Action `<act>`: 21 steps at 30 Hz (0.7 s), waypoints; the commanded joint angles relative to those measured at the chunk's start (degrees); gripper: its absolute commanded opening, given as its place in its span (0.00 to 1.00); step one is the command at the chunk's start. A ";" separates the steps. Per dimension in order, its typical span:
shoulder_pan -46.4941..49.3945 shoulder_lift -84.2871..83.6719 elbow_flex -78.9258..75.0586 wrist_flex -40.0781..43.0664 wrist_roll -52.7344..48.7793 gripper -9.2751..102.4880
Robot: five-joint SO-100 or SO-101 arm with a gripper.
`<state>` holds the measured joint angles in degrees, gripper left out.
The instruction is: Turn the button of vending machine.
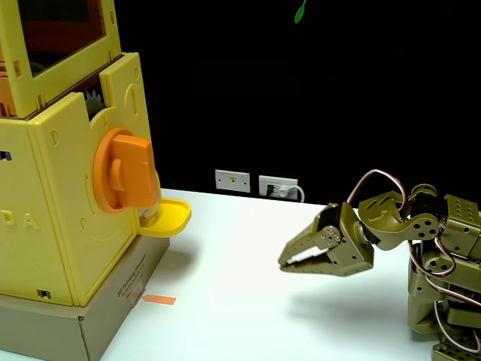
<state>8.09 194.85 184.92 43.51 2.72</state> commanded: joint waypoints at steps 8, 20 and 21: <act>-1.32 8.17 2.37 17.49 5.45 0.09; -3.34 8.17 2.72 15.56 5.27 0.08; -3.34 8.17 2.72 15.56 5.27 0.07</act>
